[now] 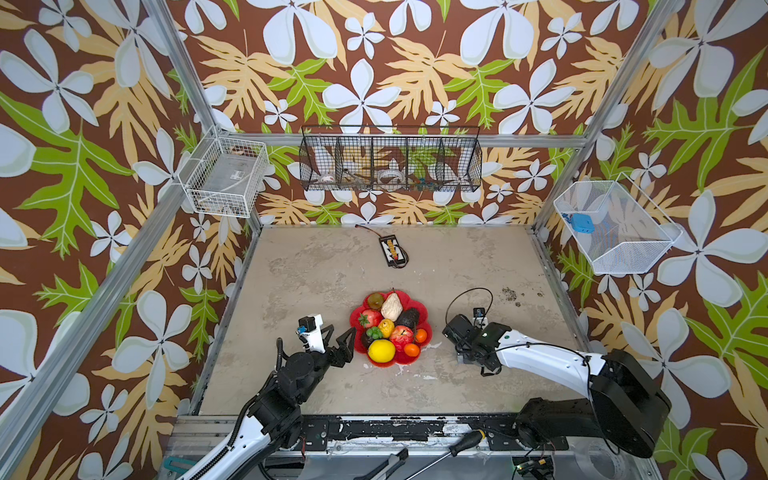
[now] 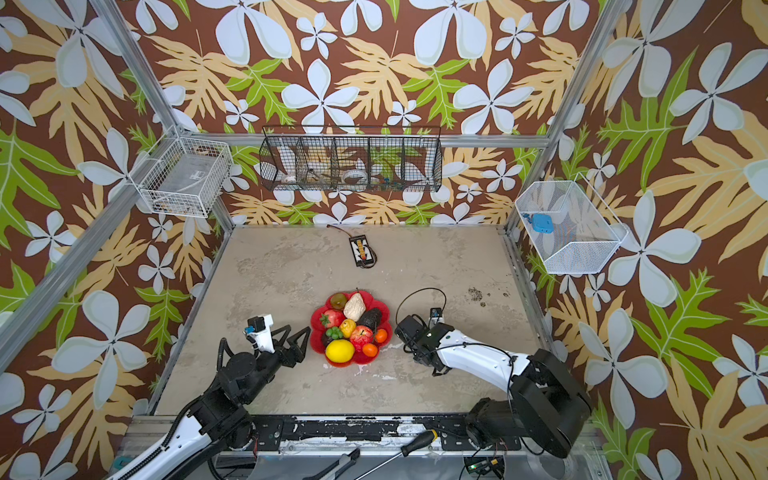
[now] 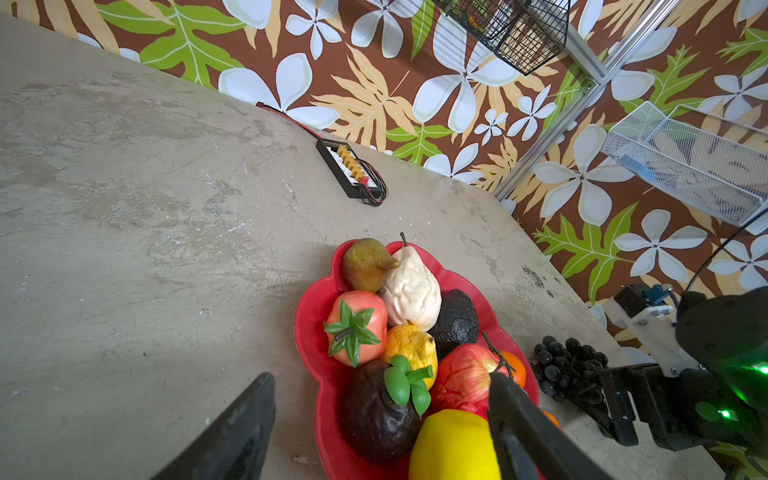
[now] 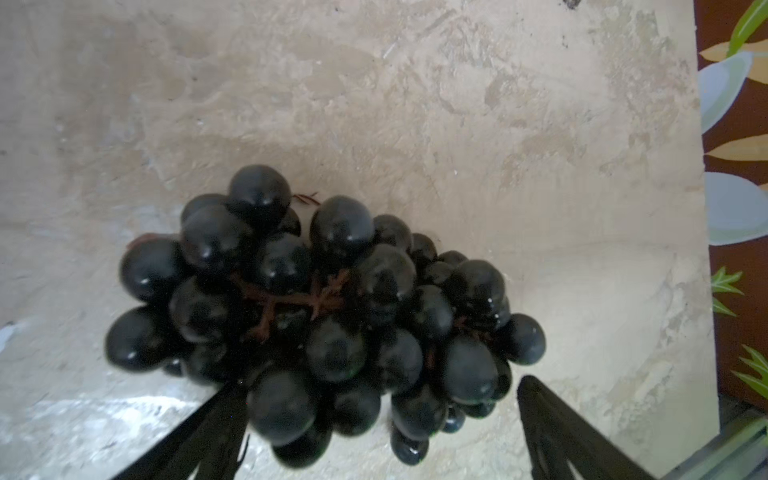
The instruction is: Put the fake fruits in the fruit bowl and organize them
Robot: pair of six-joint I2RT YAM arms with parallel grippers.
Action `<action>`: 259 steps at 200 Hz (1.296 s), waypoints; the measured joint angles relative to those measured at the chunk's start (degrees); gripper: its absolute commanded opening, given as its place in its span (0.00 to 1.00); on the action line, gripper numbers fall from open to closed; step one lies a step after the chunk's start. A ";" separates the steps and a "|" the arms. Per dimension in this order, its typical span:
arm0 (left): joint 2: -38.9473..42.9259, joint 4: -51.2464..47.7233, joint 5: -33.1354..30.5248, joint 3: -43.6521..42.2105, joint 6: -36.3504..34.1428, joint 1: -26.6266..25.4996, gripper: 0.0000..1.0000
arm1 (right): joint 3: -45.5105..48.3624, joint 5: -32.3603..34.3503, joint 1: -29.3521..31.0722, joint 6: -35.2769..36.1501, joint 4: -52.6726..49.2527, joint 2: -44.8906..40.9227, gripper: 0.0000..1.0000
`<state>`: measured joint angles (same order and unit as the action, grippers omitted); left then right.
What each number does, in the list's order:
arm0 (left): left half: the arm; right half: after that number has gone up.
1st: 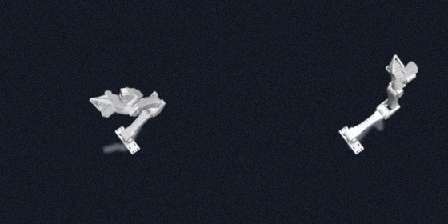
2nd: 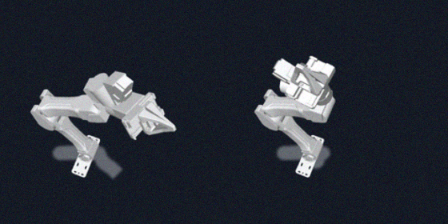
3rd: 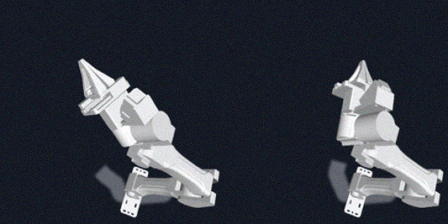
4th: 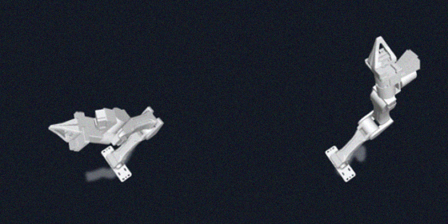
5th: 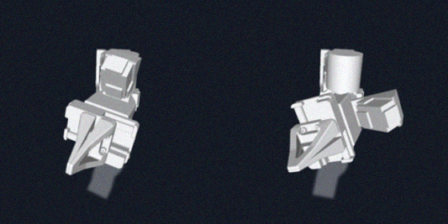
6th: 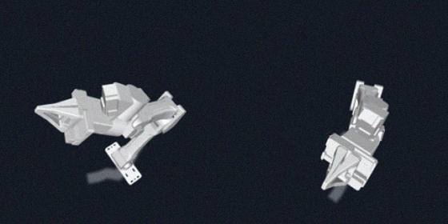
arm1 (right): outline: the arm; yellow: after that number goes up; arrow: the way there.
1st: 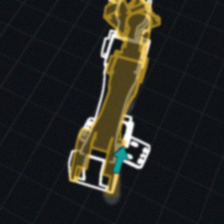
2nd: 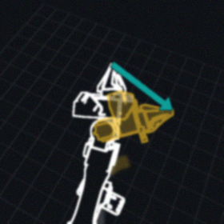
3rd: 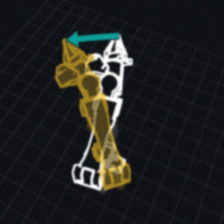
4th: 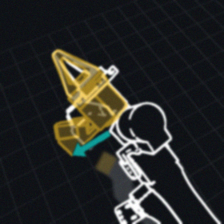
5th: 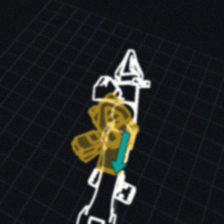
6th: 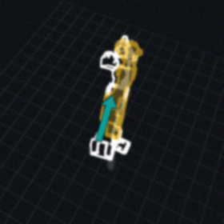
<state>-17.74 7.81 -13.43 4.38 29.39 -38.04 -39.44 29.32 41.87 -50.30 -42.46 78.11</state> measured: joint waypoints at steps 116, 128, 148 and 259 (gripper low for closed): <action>0.20 -0.02 -0.02 0.00 0.13 0.00 0.81 | -5.49 -10.08 -14.03 21.77 12.76 5.95 0.98; 0.09 -0.02 -0.02 0.00 0.13 0.00 0.81 | -4.55 -14.08 -15.06 23.54 14.03 5.09 0.97; -0.11 0.00 -0.02 0.00 0.13 0.00 0.81 | -3.78 -18.38 -16.26 25.62 15.47 4.37 0.98; -1.18 0.20 0.00 0.00 0.13 0.00 0.81 | -1.70 -25.18 -12.61 25.22 16.28 5.81 0.84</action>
<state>-18.92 8.01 -13.43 4.38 29.52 -38.04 -41.15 4.14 29.26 -25.08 -26.17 83.92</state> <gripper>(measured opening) 0.813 0.885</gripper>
